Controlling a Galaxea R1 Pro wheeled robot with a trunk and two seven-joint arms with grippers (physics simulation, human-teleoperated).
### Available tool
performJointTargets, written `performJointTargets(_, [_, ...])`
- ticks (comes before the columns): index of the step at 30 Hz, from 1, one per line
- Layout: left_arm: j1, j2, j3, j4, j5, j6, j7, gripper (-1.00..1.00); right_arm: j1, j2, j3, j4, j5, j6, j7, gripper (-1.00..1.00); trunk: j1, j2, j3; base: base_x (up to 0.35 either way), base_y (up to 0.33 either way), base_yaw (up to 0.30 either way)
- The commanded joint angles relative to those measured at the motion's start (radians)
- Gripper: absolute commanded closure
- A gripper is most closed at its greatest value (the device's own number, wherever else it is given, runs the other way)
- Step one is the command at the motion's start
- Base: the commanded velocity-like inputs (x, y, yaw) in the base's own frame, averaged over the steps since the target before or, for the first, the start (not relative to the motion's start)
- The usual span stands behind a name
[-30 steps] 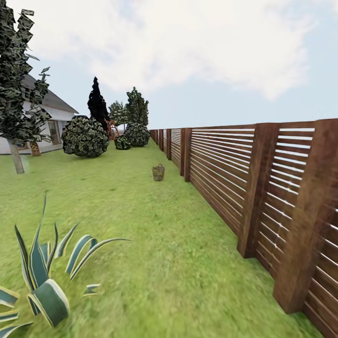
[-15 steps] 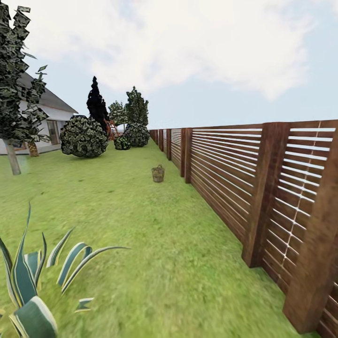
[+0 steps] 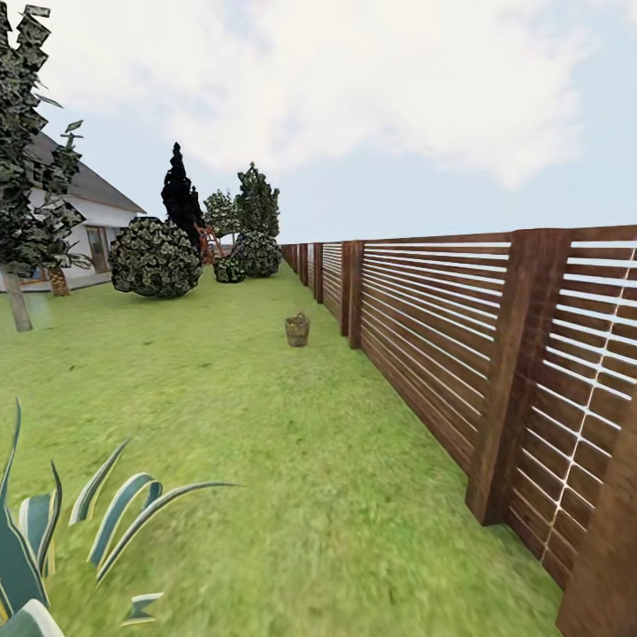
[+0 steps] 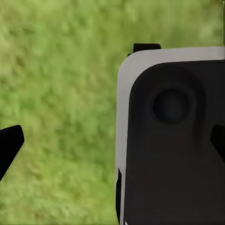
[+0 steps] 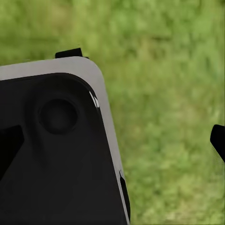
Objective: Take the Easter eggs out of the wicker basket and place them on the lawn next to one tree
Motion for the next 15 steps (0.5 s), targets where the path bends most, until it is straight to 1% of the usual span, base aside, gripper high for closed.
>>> performJointTargets(1, [0.001,0.0,0.001,-0.002,0.001,0.0,0.001,-1.0,-0.002,0.0,0.002,0.004,-0.008,-0.007,0.0,-1.0,0.001,-0.001,-0.001,0.32,0.0,0.0])
performJointTargets(15, [0.001,0.0,0.001,-0.002,0.002,0.001,0.001,-1.0,-0.002,0.0,0.002,0.004,-0.008,-0.007,0.0,-1.0,0.001,-0.001,-0.001,0.32,0.0,0.0])
